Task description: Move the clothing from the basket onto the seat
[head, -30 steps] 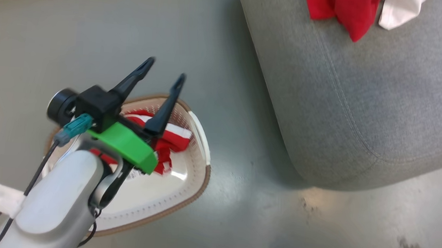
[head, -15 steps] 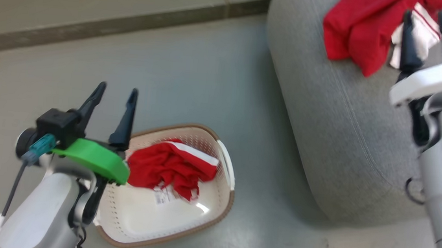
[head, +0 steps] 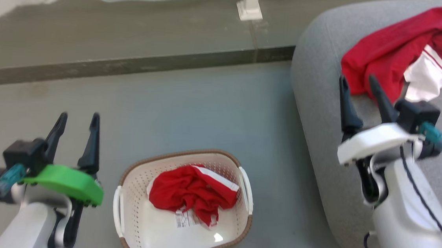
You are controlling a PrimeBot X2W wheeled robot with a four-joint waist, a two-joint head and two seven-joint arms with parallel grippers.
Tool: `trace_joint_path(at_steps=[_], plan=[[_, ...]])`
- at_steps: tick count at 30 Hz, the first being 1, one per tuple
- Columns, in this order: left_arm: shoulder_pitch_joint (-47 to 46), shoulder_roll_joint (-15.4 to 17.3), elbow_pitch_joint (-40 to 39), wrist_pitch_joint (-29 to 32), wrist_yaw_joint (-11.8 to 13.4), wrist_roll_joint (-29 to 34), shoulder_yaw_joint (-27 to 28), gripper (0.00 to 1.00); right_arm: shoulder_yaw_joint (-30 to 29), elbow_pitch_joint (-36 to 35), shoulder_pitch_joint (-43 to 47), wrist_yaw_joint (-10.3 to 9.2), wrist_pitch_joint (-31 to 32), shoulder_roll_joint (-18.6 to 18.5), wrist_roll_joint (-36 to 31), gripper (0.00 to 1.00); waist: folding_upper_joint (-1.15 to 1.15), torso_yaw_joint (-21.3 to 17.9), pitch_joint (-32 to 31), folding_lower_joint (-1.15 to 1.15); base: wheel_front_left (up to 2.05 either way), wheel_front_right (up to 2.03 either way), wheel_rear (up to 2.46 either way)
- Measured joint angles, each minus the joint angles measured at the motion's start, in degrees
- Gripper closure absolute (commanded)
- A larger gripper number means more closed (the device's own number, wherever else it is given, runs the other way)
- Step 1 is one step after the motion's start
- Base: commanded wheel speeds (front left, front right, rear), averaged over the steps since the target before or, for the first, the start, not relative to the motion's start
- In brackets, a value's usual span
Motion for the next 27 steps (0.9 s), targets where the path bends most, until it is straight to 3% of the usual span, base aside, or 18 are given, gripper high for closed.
trace_joint_path(at_steps=[27], plan=[[18.4, -3.4, -6.9, 0.0, 1.1, 4.9, 9.4, 0.00, 2.2, -10.9, 18.5, -1.70, 0.0, 0.8, -0.6, 0.00, 0.00, 2.6, -7.9, 0.00, 0.00, 0.00, 0.00]])
